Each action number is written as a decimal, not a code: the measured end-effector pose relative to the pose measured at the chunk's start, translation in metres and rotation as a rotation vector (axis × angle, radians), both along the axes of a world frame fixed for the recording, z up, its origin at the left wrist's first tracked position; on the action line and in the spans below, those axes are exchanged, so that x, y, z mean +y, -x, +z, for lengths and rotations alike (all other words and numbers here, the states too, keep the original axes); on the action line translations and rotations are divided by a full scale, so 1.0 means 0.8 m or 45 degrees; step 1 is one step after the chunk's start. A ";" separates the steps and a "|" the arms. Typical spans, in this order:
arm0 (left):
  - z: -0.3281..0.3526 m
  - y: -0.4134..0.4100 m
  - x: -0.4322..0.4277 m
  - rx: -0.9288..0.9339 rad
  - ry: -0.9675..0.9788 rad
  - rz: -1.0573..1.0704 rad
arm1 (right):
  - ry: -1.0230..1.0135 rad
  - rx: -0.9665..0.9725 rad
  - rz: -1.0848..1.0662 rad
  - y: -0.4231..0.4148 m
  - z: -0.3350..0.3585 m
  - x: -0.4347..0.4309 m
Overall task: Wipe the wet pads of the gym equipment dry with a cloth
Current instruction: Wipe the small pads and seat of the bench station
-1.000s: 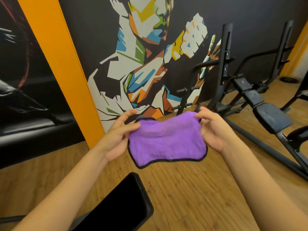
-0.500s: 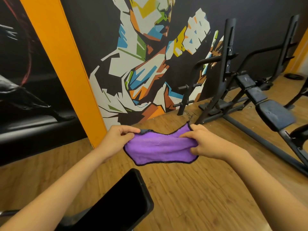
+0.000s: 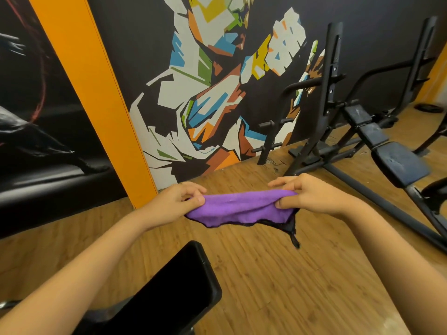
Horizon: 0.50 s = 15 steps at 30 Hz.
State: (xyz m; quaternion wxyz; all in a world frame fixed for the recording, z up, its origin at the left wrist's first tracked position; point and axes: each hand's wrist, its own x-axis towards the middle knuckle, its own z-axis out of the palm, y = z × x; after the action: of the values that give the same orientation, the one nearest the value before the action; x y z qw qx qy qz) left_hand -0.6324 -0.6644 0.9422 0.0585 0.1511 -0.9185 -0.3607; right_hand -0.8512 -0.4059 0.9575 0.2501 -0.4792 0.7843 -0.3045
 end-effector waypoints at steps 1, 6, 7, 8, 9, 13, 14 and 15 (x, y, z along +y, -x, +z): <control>0.000 0.001 0.003 0.021 -0.182 0.046 | 0.073 -0.153 -0.022 -0.002 0.002 0.004; 0.005 0.006 0.033 0.241 -0.966 0.368 | 0.436 -0.460 -0.370 -0.025 -0.004 -0.001; 0.007 0.007 0.040 0.249 -1.033 0.377 | 0.490 -0.453 -0.472 -0.032 -0.008 -0.005; 0.009 0.009 0.048 0.250 -1.092 0.369 | 0.533 -0.428 -0.540 -0.040 -0.009 -0.009; 0.011 0.011 0.056 0.252 -1.144 0.360 | 0.559 -0.393 -0.562 -0.050 -0.009 -0.012; 0.026 0.021 0.090 0.276 -1.310 0.280 | 0.573 -0.415 -0.316 -0.093 -0.005 -0.022; 0.029 0.022 0.097 0.278 -1.335 0.242 | 0.571 -0.439 -0.225 -0.102 -0.006 -0.024; 0.031 0.023 0.103 0.280 -1.349 0.210 | 0.575 -0.428 -0.159 -0.109 -0.008 -0.025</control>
State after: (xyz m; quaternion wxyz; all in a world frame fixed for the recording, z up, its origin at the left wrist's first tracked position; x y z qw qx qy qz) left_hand -0.6511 -0.5822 0.9668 0.0981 0.1927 -0.5848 -0.7818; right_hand -0.7636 -0.4262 0.9513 0.2443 -0.4164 0.6720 -0.5615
